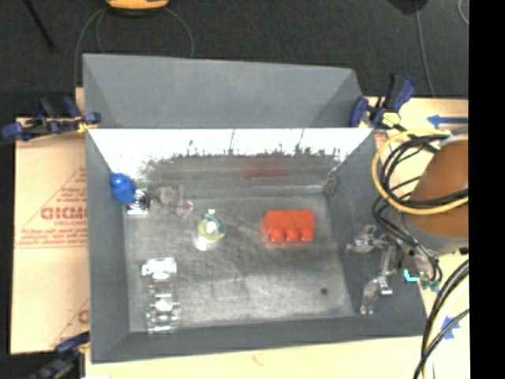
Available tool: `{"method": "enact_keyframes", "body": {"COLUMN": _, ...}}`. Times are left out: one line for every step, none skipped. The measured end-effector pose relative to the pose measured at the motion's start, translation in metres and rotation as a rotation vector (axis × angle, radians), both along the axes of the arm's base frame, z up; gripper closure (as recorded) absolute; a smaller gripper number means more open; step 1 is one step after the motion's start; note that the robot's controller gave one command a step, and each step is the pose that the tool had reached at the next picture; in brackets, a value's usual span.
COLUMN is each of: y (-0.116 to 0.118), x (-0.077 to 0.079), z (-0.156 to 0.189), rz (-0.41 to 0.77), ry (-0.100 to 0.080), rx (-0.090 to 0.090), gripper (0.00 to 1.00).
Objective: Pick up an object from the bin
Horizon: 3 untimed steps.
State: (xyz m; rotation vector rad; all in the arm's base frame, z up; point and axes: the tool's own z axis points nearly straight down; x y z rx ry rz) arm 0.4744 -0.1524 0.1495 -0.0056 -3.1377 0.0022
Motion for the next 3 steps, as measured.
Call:
{"method": "enact_keyframes", "body": {"y": -0.006, "x": 0.076, "z": -0.031, "rz": -0.030, "ry": -0.012, "rx": 0.001, "gripper": 0.00}}
{"method": "enact_keyframes", "body": {"y": 0.092, "x": 0.075, "z": -0.062, "rz": 0.277, "ry": -0.006, "rx": 0.002, "gripper": 0.00}}
{"method": "enact_keyframes", "body": {"y": 0.155, "x": 0.166, "z": -0.068, "rz": 0.366, "ry": 0.008, "rx": -0.005, "gripper": 0.00}}
